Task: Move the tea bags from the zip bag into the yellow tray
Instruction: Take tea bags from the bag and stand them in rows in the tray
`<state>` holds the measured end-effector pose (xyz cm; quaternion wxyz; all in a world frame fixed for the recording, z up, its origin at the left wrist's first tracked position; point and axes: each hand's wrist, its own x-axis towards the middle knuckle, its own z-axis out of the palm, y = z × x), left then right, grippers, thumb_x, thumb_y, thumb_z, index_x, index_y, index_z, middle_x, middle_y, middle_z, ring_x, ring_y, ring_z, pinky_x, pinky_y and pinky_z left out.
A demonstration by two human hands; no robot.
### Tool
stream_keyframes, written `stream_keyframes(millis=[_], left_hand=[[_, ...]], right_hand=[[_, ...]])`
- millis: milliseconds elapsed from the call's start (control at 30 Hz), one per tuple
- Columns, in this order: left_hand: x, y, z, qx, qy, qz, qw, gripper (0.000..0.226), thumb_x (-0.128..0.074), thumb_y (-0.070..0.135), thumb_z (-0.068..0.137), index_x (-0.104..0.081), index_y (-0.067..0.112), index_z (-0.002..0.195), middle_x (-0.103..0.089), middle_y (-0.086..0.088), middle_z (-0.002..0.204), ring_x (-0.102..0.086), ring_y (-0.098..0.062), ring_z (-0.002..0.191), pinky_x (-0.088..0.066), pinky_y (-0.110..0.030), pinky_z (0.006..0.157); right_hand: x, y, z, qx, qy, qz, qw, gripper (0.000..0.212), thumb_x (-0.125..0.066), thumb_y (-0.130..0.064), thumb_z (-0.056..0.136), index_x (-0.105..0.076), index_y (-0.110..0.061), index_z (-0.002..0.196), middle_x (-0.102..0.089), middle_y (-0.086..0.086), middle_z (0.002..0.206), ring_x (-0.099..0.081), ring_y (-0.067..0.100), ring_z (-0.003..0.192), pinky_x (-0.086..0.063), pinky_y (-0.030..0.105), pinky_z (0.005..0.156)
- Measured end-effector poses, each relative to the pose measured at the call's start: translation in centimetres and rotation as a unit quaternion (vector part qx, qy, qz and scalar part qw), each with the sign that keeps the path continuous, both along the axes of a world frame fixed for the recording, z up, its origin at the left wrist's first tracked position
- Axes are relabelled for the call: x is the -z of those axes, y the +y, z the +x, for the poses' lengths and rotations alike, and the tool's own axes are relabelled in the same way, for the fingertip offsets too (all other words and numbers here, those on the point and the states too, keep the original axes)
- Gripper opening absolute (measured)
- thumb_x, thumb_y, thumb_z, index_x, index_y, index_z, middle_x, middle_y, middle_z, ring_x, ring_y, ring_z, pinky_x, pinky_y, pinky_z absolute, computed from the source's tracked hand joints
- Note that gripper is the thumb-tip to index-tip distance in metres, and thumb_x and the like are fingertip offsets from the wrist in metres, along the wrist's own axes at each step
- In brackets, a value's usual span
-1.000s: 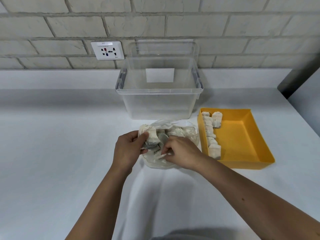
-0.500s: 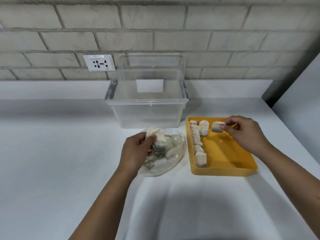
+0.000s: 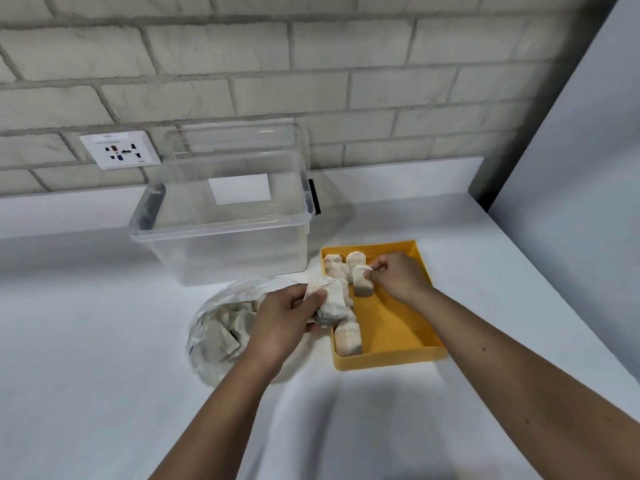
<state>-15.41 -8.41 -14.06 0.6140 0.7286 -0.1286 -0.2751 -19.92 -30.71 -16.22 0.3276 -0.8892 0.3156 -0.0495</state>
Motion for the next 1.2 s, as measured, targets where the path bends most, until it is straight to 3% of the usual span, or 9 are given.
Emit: stream_keyframes(millis=[200,333,567,633,700,767,900,1067,1200], left_hand=[[0.3,-0.7,0.2,-0.008,0.033,-0.012,0.999,0.018,-0.066,0.019,0.094,-0.076,0.005,0.091,-0.077,-0.015,0.086,-0.074,-0.031,0.089,-0.062,-0.043,0.081],[0.3,-0.5,0.3,-0.002,0.055,-0.023,0.998,0.017,-0.067,0.017,0.094,-0.076,0.003,0.093,-0.078,-0.011,0.086,-0.076,-0.026,0.086,-0.063,-0.033,0.074],[0.3,-0.3,0.4,0.002,0.084,-0.039,0.996,0.02,-0.067,0.019,0.093,-0.076,0.002,0.097,-0.078,-0.014,0.092,-0.076,-0.025,0.089,-0.063,-0.033,0.076],[0.2,-0.4,0.3,-0.006,0.095,-0.048,0.994,0.02,-0.066,0.018,0.093,-0.076,0.002,0.098,-0.078,-0.013,0.092,-0.076,-0.024,0.087,-0.063,-0.031,0.074],[0.0,-0.6,0.2,-0.013,0.104,-0.053,0.993,0.02,-0.067,0.018,0.093,-0.075,0.001,0.097,-0.078,-0.013,0.091,-0.076,-0.022,0.083,-0.062,-0.028,0.07],[-0.3,-0.9,0.1,-0.013,0.106,-0.053,0.993,0.019,-0.067,0.017,0.093,-0.075,0.0,0.095,-0.078,-0.013,0.088,-0.076,-0.018,0.077,-0.06,-0.023,0.064],[-0.7,-1.1,-0.4,-0.005,0.108,-0.058,0.992,0.017,-0.066,0.017,0.094,-0.075,0.003,0.095,-0.078,-0.014,0.088,-0.076,-0.018,0.077,-0.06,-0.023,0.064],[-0.7,-0.7,-0.8,-0.003,0.104,-0.05,0.993,0.02,-0.066,0.018,0.094,-0.075,0.001,0.097,-0.078,-0.016,0.09,-0.076,-0.02,0.079,-0.062,-0.025,0.067],[-0.8,0.0,-0.5,-0.014,0.1,-0.046,0.994,0.019,-0.065,0.017,0.095,-0.075,0.001,0.097,-0.078,-0.014,0.089,-0.076,-0.02,0.079,-0.062,-0.026,0.069]], right_hand=[[1.3,-0.6,1.3,0.028,-0.005,0.007,1.0,0.018,-0.07,-0.032,0.087,-0.068,-0.015,0.091,-0.071,0.004,0.1,-0.063,0.02,0.09,-0.05,0.032,0.078],[2.1,-0.8,1.9,0.038,-0.008,0.012,0.999,0.019,-0.07,-0.035,0.086,-0.061,-0.02,0.079,-0.073,0.003,0.093,-0.064,0.019,0.085,-0.044,0.027,0.07],[0.5,0.2,0.7,0.056,-0.048,0.023,0.997,0.026,-0.071,-0.039,0.085,-0.064,-0.016,0.096,-0.064,-0.005,0.093,-0.059,0.013,0.087,-0.047,0.027,0.074],[-1.2,1.7,-0.6,0.054,-0.117,0.105,0.986,0.024,-0.071,-0.037,0.085,-0.066,-0.017,0.097,-0.062,-0.01,0.083,-0.056,0.004,0.075,-0.045,0.02,0.066],[-2.8,3.7,-2.1,0.018,-0.169,0.259,0.951,0.019,-0.072,-0.032,0.085,-0.07,-0.015,0.094,-0.062,-0.009,0.074,-0.052,0.002,0.059,-0.042,0.017,0.056],[-3.4,5.2,-3.2,-0.016,-0.186,0.323,0.928,0.013,-0.077,-0.025,0.081,-0.073,-0.015,0.089,-0.062,-0.008,0.068,-0.05,0.002,0.054,-0.043,0.015,0.053],[-3.0,6.0,-4.3,0.002,-0.208,0.269,0.94,0.009,-0.081,-0.018,0.076,-0.073,-0.018,0.078,-0.065,-0.01,0.062,-0.051,0.001,0.052,-0.046,0.015,0.056],[-2.6,4.5,-5.3,0.043,-0.217,0.252,0.942,0.006,-0.076,-0.018,0.083,-0.071,-0.015,0.085,-0.066,-0.006,0.064,-0.056,0.01,0.052,-0.049,0.023,0.052],[-1.8,2.2,-5.3,0.075,-0.138,0.26,0.953,0.012,-0.069,-0.016,0.089,-0.065,-0.005,0.093,-0.066,0.006,0.069,-0.061,0.013,0.054,-0.055,0.026,0.055]])
